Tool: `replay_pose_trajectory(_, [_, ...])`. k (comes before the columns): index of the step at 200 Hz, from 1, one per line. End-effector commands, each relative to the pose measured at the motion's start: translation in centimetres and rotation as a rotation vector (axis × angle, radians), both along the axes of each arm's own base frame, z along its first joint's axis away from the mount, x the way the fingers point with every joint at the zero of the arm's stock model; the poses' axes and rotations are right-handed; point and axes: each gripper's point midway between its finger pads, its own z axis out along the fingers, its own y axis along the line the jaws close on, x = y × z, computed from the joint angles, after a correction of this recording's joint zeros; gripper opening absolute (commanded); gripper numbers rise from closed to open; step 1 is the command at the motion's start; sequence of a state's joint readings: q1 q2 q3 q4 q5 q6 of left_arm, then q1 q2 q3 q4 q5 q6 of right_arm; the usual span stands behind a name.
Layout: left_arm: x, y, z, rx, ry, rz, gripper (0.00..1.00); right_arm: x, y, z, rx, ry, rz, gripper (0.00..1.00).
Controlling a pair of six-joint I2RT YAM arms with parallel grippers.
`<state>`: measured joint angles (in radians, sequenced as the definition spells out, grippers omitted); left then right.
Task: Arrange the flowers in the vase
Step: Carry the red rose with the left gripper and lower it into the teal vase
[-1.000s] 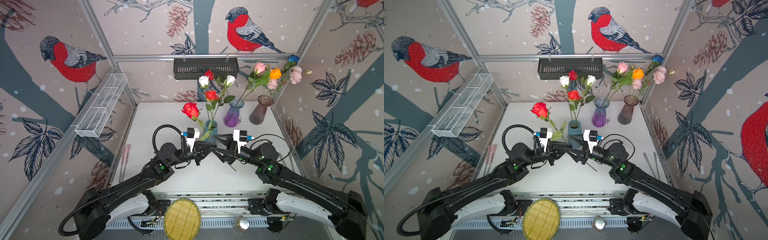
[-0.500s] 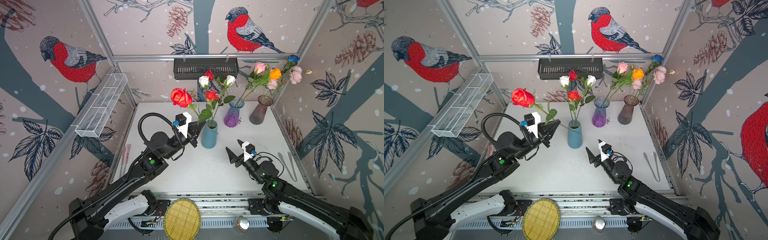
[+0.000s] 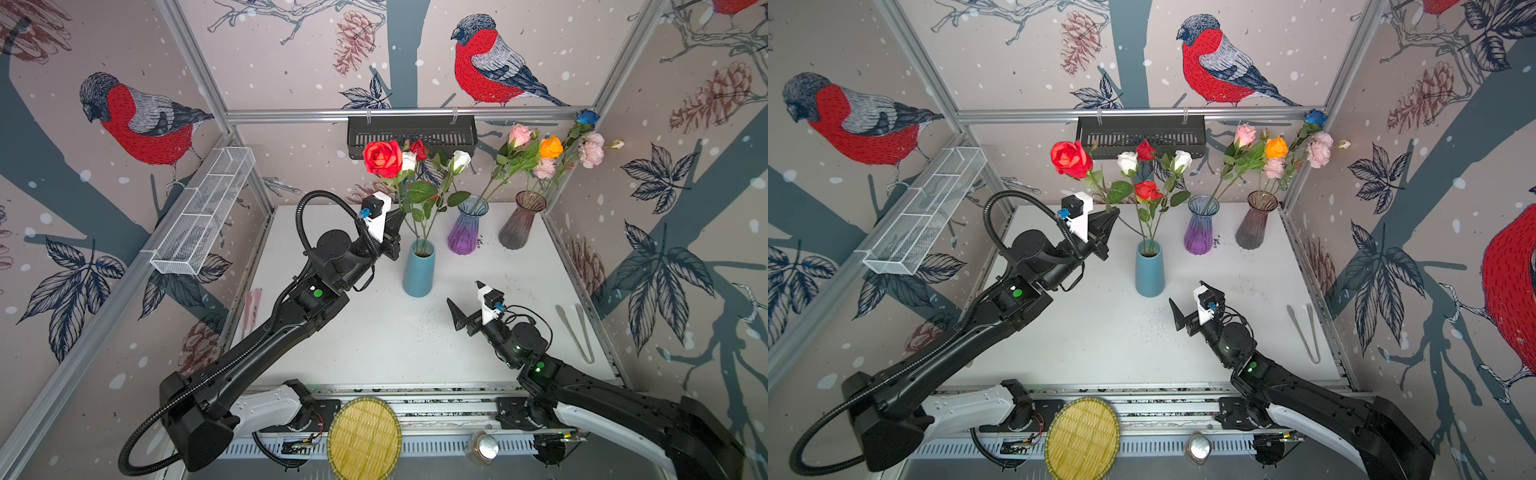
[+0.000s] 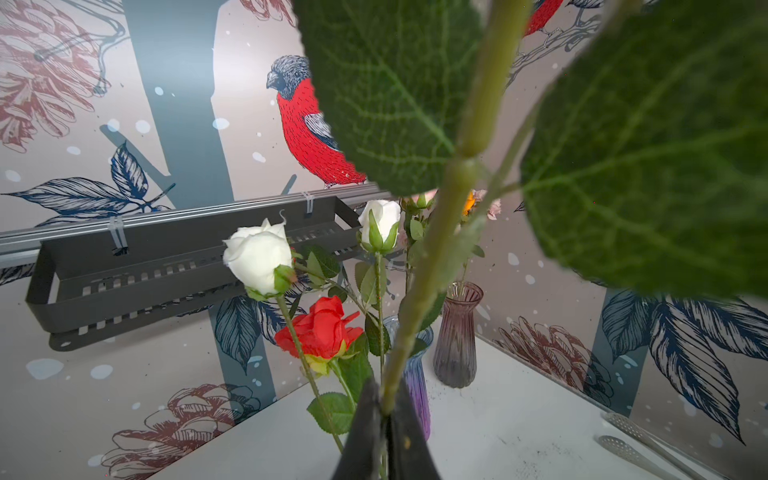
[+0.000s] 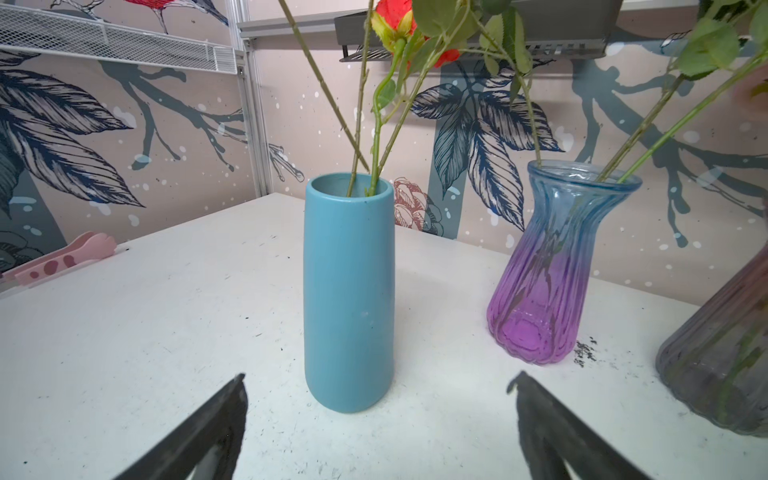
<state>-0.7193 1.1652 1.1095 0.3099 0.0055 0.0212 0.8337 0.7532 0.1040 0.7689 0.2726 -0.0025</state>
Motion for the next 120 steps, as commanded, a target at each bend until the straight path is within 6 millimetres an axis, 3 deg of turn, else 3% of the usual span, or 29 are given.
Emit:
replay_pose_trajectory(1, [-0.1, -0.6, 0.5, -0.019, 0.002, -0.035, 0.00, 0.2, -0.7, 1.1, 0.053, -0.023, -0.025, 0.99])
replay_pose_trajectory(120, [-2.3, 0.3, 2.1, -0.060, 0.003, -0.088, 0.00, 0.2, -1.1, 1.3, 0.070, -0.020, -0.032, 0.99])
